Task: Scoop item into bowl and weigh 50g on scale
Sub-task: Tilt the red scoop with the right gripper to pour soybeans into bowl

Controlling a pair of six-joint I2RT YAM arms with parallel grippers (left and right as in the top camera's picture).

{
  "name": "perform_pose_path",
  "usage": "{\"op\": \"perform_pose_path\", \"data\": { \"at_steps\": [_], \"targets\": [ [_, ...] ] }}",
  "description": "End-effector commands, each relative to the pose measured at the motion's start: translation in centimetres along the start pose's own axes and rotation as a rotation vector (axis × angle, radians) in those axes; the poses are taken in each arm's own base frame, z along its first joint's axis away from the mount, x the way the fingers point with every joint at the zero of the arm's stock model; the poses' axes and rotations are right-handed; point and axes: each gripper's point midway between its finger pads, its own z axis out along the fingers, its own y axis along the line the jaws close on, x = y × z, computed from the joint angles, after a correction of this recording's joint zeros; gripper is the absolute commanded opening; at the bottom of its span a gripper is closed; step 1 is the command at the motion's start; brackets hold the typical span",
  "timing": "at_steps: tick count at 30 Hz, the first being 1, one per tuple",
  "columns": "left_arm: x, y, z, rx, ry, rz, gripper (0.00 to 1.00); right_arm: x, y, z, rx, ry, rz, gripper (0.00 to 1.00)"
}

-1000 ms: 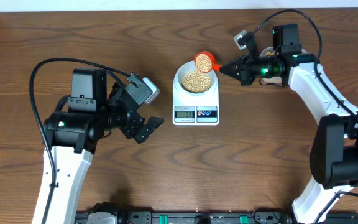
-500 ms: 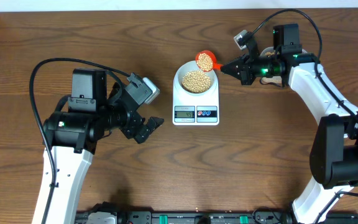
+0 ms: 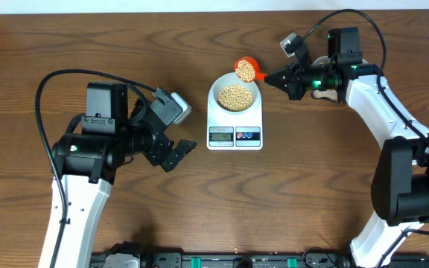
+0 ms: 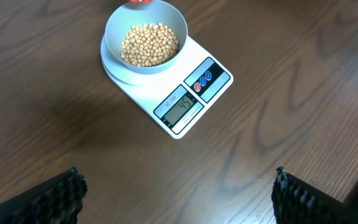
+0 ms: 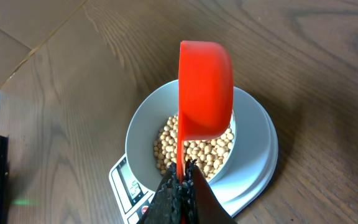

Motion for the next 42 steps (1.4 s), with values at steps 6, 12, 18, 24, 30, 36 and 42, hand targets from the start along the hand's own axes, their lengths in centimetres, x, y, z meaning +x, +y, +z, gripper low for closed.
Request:
{"op": "perform_pose_path", "data": {
  "at_steps": [6,12,18,24,30,36,42],
  "targets": [
    [-1.0,0.0,-0.7,-0.001,-0.027,0.004,0.98,0.3,1.6,1.5,-0.045,0.02,-0.029,0.01],
    [-1.0,0.0,-0.7,-0.001,-0.027,0.004,0.98,-0.3,2.2,1.2,-0.036,0.017,-0.047,0.01],
    [-1.0,0.0,-0.7,-0.001,-0.027,0.004,0.98,-0.3,2.0,0.4,0.044,0.047,-0.06,0.01],
    [-1.0,0.0,-0.7,-0.001,-0.027,0.004,0.98,0.0,2.1,0.8,0.073,0.079,-0.118,0.01],
    [-1.0,0.0,-0.7,-0.001,-0.027,0.004,0.98,-0.5,2.6,0.4,0.075,0.07,-0.127,0.01],
    [-1.0,0.0,-0.7,-0.001,-0.027,0.004,0.98,-0.5,2.9,0.4,0.058,0.064,-0.126,0.01],
    [-1.0,0.0,-0.7,-0.001,-0.027,0.004,0.98,-0.4,2.9,0.4,0.058,0.067,-0.115,0.01]
  ]
}}
